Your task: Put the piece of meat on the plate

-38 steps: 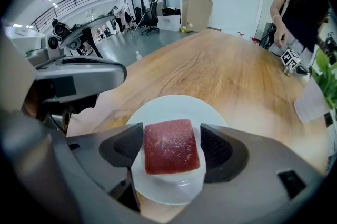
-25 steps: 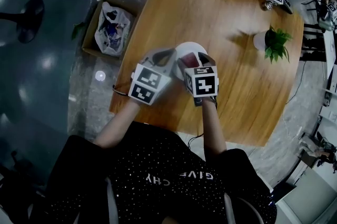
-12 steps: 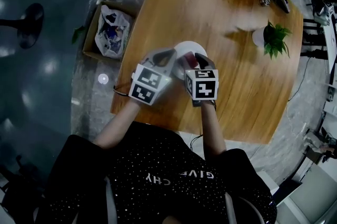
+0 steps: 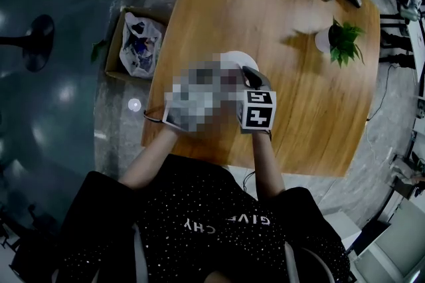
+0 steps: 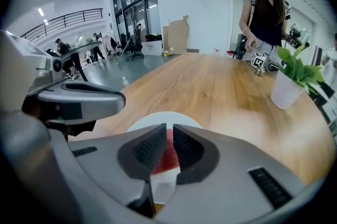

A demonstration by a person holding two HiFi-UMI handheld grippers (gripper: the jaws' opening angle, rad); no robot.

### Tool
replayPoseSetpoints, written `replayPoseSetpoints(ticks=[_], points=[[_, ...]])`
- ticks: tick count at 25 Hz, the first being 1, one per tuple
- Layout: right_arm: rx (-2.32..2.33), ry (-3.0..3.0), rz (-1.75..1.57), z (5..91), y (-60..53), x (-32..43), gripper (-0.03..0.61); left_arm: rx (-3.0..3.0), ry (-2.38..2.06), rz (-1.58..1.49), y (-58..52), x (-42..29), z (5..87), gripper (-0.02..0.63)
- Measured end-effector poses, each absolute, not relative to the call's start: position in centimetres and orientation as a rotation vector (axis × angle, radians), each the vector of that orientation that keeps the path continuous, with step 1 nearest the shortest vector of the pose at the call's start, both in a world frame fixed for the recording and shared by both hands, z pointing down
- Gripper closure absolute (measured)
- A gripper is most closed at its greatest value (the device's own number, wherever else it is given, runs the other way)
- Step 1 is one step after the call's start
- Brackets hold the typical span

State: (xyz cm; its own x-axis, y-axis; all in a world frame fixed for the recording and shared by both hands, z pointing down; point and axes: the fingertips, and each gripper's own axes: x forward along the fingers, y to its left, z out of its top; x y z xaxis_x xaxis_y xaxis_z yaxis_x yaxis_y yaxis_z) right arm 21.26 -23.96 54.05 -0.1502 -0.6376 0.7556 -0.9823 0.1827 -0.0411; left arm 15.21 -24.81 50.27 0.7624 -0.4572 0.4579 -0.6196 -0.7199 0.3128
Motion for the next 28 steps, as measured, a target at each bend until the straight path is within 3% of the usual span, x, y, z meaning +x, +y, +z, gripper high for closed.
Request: replayPoseSetpoints(ticks=[12,28], points=[[1.734,-2.019,0.643,50.5,-23.9,22.4,0.566,2.520,-0.788,0.486,-24.3,16.3,49.5,0.604],[1.805,-2.209,0.582,46.7,-21.6,21.5,0.568,2.611,-0.818,0.320,-24.1,16.6,44.9,0.604]])
